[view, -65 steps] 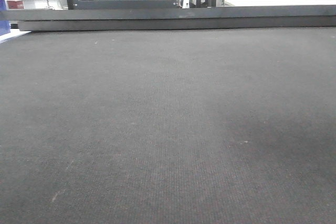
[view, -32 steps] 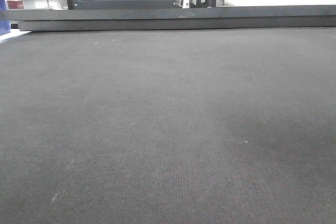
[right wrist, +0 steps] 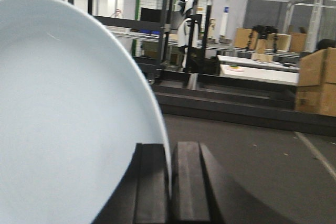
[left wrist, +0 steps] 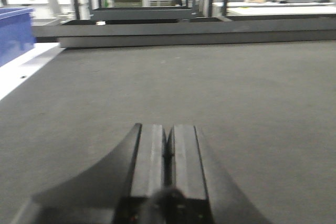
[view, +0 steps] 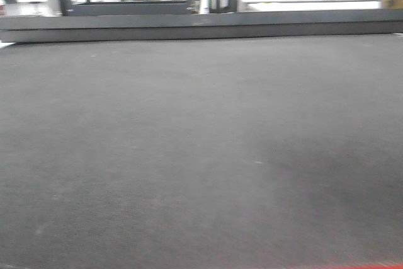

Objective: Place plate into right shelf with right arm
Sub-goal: 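Drive the base away from the table holding the plate in the right gripper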

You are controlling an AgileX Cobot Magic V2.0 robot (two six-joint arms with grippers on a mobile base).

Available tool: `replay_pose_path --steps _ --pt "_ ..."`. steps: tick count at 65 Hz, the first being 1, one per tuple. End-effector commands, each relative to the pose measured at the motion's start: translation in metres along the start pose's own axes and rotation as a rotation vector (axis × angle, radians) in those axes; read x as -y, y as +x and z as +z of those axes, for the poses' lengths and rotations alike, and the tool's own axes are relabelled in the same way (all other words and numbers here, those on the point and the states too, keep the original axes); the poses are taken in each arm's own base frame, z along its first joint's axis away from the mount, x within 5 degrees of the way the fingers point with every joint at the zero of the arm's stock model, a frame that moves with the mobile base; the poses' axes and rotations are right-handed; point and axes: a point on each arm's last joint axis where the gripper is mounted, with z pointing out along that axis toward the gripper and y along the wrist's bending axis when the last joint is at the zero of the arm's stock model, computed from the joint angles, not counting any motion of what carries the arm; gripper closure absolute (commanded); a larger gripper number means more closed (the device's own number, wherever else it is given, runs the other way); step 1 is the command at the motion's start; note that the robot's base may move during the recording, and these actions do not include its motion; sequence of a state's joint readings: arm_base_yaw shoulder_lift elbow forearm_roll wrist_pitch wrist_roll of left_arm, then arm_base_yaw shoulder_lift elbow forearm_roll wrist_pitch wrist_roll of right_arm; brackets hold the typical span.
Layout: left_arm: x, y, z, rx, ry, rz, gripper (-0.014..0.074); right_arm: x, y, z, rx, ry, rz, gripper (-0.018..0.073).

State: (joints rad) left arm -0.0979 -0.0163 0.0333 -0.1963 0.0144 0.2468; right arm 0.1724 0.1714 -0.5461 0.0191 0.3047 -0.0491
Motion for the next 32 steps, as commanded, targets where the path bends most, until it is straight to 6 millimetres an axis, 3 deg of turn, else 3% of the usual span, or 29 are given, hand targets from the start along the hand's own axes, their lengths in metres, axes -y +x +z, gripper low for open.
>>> replay_pose_path --steps 1,32 --pt "-0.0018 -0.0051 -0.0009 0.084 -0.022 -0.005 0.0643 0.0009 -0.0188 -0.0013 0.126 0.011 -0.009 0.0505" --pt "-0.0018 -0.0051 -0.0009 0.084 -0.022 -0.005 0.0643 0.0009 -0.0188 -0.0013 0.126 0.011 -0.009 0.0505"
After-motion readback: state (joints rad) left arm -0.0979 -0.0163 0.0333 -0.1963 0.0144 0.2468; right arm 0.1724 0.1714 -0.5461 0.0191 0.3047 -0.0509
